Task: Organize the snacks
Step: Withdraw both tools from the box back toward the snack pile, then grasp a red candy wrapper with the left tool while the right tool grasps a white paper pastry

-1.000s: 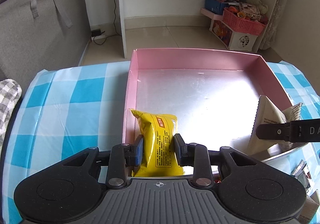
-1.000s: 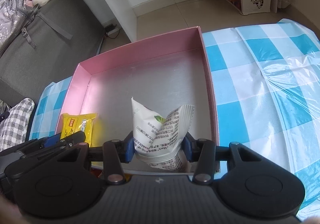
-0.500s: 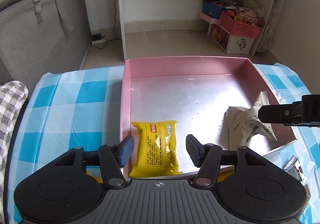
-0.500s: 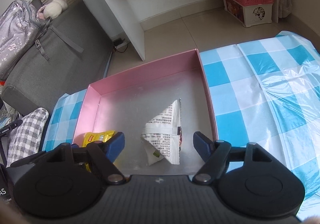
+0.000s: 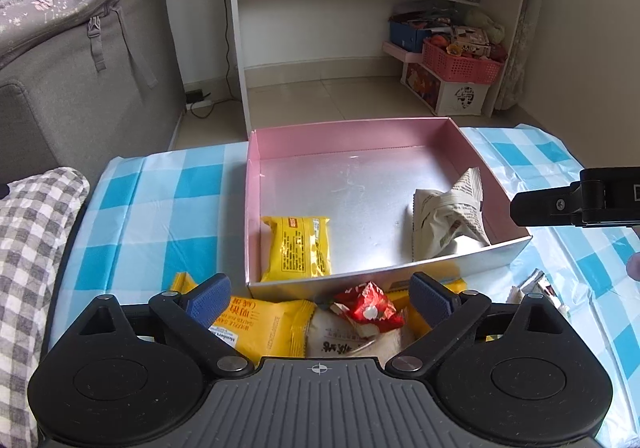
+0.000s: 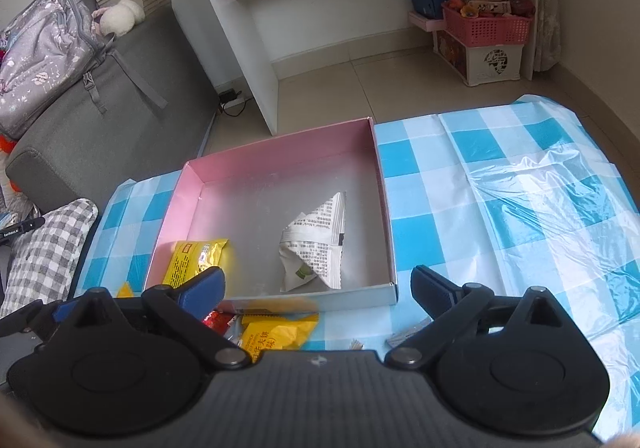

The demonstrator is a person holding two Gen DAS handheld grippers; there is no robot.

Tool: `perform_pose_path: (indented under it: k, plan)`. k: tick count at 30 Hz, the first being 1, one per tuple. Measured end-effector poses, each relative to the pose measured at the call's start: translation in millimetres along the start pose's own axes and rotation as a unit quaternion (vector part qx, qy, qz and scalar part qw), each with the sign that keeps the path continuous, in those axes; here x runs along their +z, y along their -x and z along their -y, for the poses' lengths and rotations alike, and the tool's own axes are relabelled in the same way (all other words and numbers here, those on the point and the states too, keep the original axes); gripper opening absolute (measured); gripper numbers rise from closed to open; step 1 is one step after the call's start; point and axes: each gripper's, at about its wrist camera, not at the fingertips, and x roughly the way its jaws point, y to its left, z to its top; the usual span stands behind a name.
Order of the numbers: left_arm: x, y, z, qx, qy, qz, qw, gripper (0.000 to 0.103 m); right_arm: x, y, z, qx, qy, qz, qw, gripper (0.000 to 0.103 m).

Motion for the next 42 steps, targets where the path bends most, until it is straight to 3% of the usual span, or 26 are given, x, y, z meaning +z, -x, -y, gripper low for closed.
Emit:
perform_pose_path:
  k: [12,16,23,28,42]
  plan:
    - [-43.7,36.4,-0.8,-0.003,0.011,-0.004,0.9999,0.1,-35.5,23.8,-1.9,-0.011,0.028,0.01,0.999,0.103]
    - [-59.3,39.5,0.9,-0.006,-0.005,0.002,1.0,0.101,-53.7,27.7,1.9,-0.015,0.034,0.029,0.999,0.103]
    - [-81.2,42.3,-4.3,-0.021,-0.042,0.005,0.9989,0.101,-70.3,25.4,8.7,-0.02,0.058,0.014,0.998,0.103]
    - [-99.8,28.8,-13.4,-0.027,-0.063,-0.019,0.9975,0.1,-77.2,16.3,19.8,-0.041,0.045,-0.007,0.998,0.103]
    - [-110.8,24.9,-21.7,-0.049,-0.038,-0.03,0.9976,0.098,-77.4,7.9,18.4,-0.032,0.057,-0.028,0.997,0.103]
